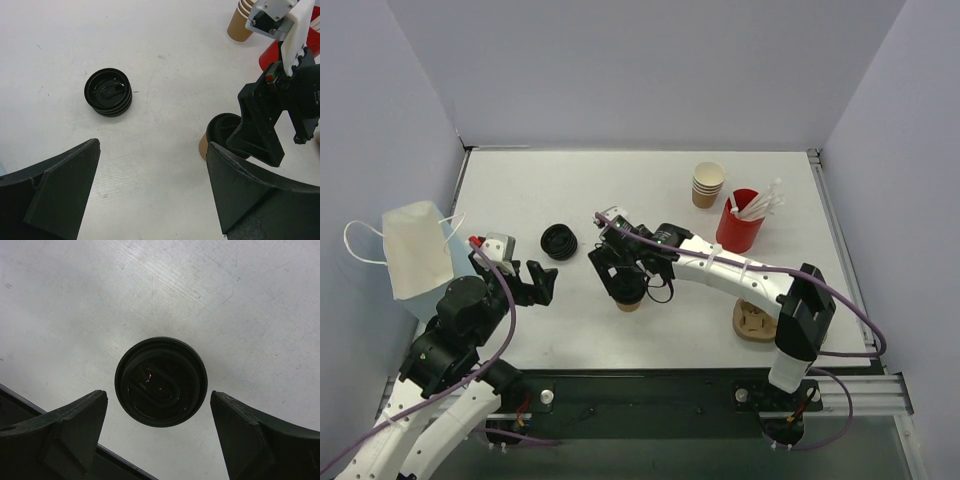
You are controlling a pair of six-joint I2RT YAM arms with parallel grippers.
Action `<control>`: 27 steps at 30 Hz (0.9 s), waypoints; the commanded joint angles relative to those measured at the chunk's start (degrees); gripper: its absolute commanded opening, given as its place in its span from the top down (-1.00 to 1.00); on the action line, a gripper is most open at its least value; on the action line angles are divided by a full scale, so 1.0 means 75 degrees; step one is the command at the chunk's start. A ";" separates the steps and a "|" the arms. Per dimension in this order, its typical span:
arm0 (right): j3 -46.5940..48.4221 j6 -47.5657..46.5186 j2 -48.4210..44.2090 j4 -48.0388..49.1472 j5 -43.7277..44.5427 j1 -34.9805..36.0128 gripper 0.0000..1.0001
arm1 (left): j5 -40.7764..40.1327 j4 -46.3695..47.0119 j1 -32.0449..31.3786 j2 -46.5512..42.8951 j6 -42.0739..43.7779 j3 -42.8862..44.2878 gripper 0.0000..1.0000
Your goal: Pack the takeout coffee
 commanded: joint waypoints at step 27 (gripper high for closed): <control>-0.0890 0.0794 0.1094 -0.0307 0.0295 0.0288 -0.35 | -0.0239 0.0168 0.0041 -0.0157 0.0096 0.0105 -0.94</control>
